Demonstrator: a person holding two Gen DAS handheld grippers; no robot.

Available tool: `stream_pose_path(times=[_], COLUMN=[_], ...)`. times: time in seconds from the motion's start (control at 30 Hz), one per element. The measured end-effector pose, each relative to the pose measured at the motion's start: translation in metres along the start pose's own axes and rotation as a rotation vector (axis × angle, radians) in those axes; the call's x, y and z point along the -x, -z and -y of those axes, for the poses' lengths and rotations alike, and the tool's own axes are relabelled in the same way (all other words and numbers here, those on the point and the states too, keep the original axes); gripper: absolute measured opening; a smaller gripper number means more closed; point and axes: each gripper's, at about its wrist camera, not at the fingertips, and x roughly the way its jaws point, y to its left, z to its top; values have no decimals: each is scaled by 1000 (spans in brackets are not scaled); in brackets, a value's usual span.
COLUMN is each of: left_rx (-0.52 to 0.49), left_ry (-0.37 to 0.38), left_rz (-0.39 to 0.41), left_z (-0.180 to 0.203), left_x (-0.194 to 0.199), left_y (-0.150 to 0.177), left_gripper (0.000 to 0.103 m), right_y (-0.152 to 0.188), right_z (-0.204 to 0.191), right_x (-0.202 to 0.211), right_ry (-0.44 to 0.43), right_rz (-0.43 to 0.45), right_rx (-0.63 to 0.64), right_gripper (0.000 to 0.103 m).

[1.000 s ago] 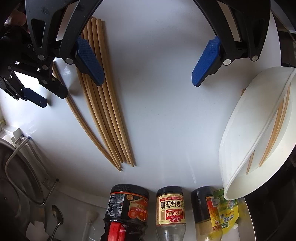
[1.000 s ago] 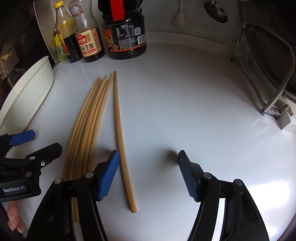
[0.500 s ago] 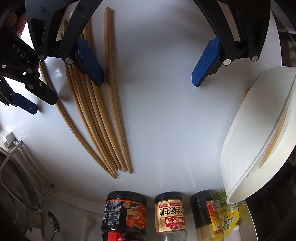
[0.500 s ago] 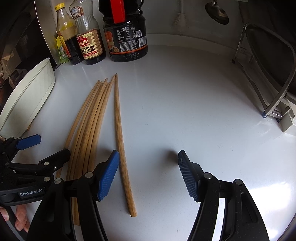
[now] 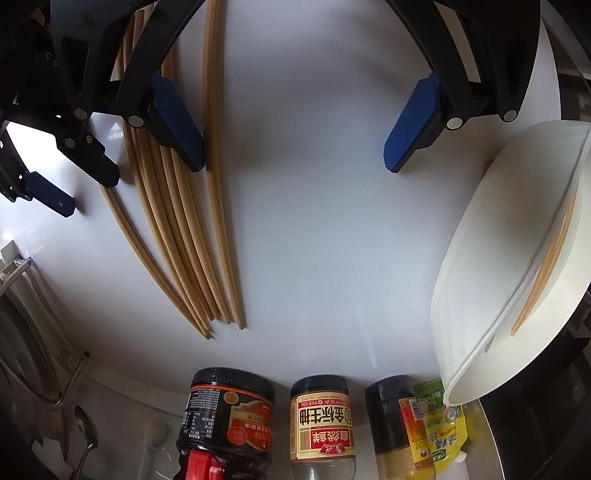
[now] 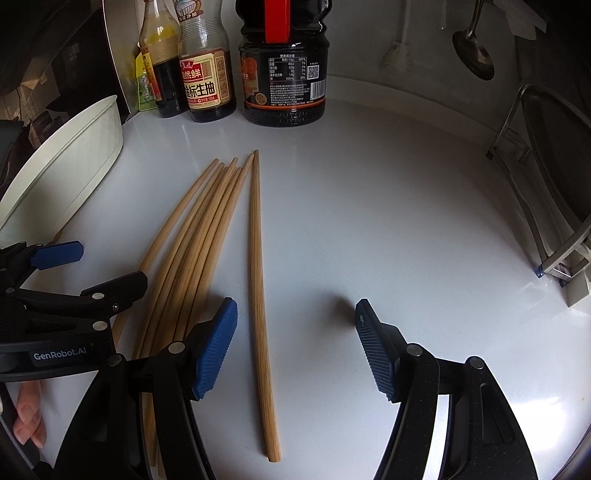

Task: Organize utensils
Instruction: 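Close the left tool on one bamboo chopstick while the right tool grasps another, then carry both held chopsticks over the water basin and lower them in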

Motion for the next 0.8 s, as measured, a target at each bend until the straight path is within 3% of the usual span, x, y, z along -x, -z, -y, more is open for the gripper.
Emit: stream_pose_path(times=[0.13, 0.23, 0.3, 0.37, 0.43, 0.8], left_rx=[-20, -47, -68, -87, -92, -71], left_ry=[13, 30, 42, 53, 62, 130], left_rz=[25, 39, 44, 43, 36, -10], left_z=[5, 12, 18, 22, 24, 9], left_x=[4, 10, 13, 14, 14, 21], left_y=[2, 4, 5, 4, 4, 2], left_gripper=[80, 60, 39, 23, 9, 7], right_y=[-3, -5, -5, -6, -6, -4], right_z=[-6, -13, -17, -19, -21, -5], right_x=[-1, 0, 1, 1, 1, 13], right_ry=[-17, -30, -34, -29, -19, -75], right_rz=[1, -3, -3, -4, -5, 10], right_rx=[32, 62, 75, 84, 93, -51], right_gripper=[52, 37, 29, 11, 7, 6])
